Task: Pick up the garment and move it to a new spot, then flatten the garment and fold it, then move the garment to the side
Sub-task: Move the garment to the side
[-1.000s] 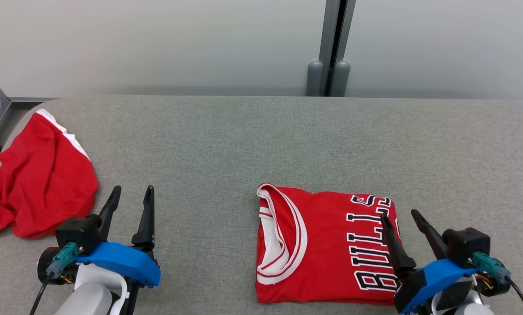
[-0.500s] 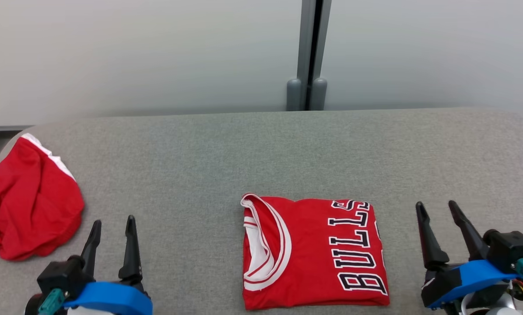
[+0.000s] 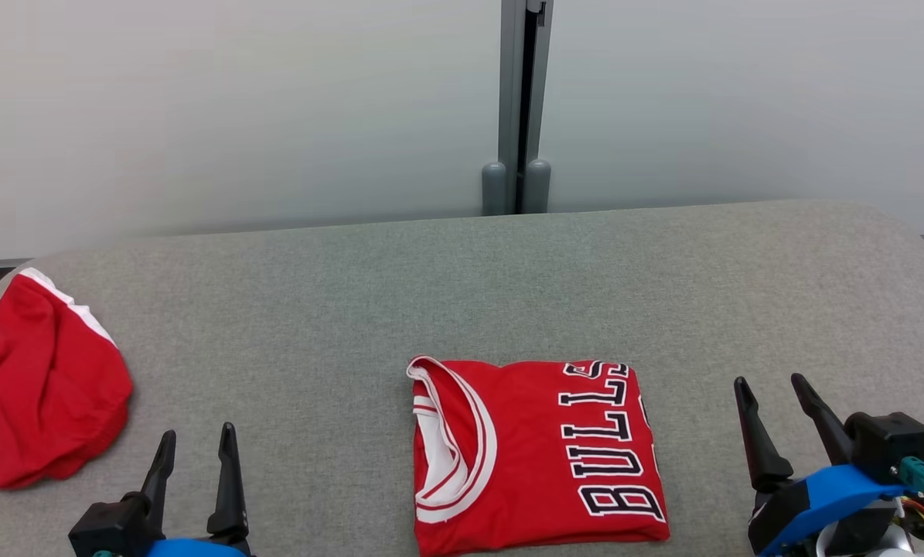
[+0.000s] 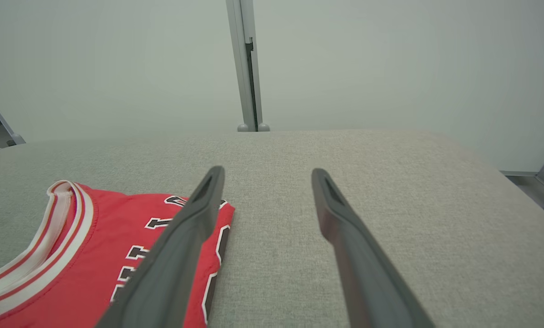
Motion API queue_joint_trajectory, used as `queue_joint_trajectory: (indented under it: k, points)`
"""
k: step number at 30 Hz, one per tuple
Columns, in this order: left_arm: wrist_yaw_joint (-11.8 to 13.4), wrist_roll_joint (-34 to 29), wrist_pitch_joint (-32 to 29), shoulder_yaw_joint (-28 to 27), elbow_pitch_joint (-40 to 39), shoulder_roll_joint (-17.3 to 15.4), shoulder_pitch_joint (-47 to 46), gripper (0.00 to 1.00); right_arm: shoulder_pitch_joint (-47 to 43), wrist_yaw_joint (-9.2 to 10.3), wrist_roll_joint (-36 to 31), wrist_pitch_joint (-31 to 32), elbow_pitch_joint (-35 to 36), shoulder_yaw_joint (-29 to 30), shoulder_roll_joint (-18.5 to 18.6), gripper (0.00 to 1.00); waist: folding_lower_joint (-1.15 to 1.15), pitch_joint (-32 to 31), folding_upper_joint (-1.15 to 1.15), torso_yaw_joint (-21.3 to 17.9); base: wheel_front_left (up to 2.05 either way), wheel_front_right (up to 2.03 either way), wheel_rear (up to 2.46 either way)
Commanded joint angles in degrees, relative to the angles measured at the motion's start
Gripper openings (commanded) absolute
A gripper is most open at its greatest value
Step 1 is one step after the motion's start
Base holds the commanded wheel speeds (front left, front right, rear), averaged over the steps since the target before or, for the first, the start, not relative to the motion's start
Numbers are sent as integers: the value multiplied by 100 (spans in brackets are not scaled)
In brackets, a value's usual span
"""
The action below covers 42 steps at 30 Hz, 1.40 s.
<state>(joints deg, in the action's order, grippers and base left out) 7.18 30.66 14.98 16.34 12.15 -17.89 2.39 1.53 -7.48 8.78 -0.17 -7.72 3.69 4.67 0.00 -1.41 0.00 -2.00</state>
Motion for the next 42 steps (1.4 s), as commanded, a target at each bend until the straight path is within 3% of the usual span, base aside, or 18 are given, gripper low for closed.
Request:
queue_joint_trajectory:
  k: [1, 22, 28, 32, 37, 42]
  points:
    - [0, -39, 26, -6, -6, 7, 81, 100, 8, -3, 27, -41, -35, -10, 47, 100, 0, -7, 0, -13, 0, 0, 0]
    - [47, -58, -106, 158, -157, -35, -69, 100, 336, -3, 229, 146, -74, -161, -102, 100, 0, 94, 0, 31, 0, 0, 0]
    - [76, -62, -118, 172, -229, -67, -73, 100, 620, -3, 500, 1812, -201, -259, -154, 100, 0, 185, 0, 74, 0, 0, 0]
    - [36, -106, -147, 205, -280, -89, -240, 100, 844, -4, 348, 2831, -410, -261, -172, 100, 0, 386, 0, 176, 0, 0, 0]
    - [-39, -169, -180, 270, -292, -113, -523, 100, 1180, -3, 402, 3531, -867, -287, -173, 100, 0, 667, 0, 346, 0, 0, 0]
    - [-90, -214, -204, 348, -237, -112, -756, 100, 1395, -3, 444, 3817, -1367, -368, -172, 100, 0, 837, 0, 444, 0, 0, 0]
